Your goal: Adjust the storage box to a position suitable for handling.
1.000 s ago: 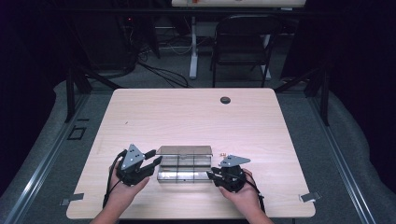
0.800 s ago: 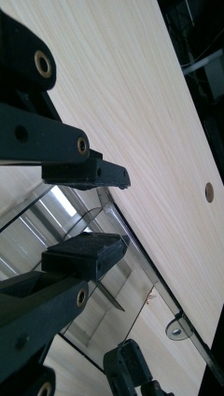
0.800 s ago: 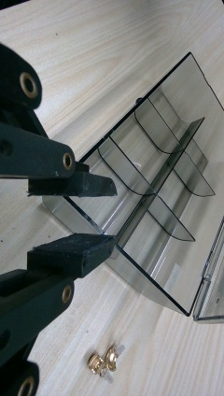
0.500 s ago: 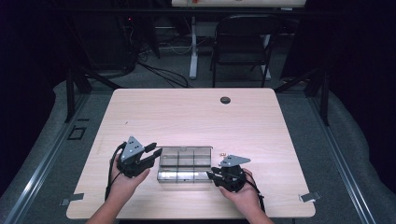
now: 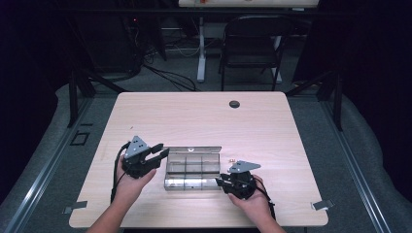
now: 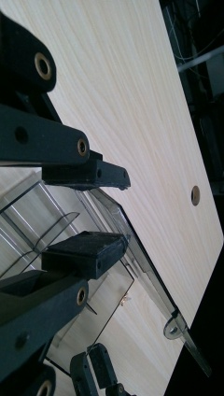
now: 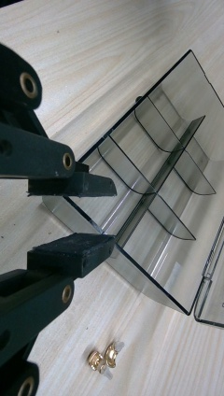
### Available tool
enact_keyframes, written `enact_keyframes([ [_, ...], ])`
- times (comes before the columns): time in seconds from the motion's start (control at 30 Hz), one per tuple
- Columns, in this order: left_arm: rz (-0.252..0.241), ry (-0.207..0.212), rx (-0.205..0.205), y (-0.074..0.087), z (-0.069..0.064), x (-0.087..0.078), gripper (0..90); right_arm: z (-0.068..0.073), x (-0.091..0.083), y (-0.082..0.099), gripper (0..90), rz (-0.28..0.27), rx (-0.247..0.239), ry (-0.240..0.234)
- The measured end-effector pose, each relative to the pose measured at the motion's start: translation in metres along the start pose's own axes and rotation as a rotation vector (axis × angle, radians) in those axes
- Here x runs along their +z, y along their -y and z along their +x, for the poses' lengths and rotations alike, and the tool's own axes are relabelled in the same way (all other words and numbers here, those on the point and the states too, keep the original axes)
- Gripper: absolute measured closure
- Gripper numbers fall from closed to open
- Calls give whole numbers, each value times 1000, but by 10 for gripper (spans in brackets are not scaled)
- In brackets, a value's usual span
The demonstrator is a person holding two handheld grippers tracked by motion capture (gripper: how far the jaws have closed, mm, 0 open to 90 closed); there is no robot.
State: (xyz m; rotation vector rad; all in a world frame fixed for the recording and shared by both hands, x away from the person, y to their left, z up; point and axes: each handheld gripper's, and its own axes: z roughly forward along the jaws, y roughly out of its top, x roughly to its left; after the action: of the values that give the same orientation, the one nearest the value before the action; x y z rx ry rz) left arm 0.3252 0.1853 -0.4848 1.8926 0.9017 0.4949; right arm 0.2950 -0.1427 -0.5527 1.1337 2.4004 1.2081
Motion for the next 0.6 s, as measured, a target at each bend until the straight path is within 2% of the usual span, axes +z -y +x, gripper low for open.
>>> enact_keyframes([
  [0.13,5,2,-4,-2,2,2,665,0,-1,-1,690,2,3,6],
  [0.2,3,1,-11,-2,3,3,665,0,-3,-3,680,-14,15,3],
  [0.47,6,0,-16,-6,7,7,665,-3,-8,-16,625,-38,-22,28],
  [0.6,7,-4,-23,-8,8,9,663,-6,-8,-22,615,-54,-23,35],
])
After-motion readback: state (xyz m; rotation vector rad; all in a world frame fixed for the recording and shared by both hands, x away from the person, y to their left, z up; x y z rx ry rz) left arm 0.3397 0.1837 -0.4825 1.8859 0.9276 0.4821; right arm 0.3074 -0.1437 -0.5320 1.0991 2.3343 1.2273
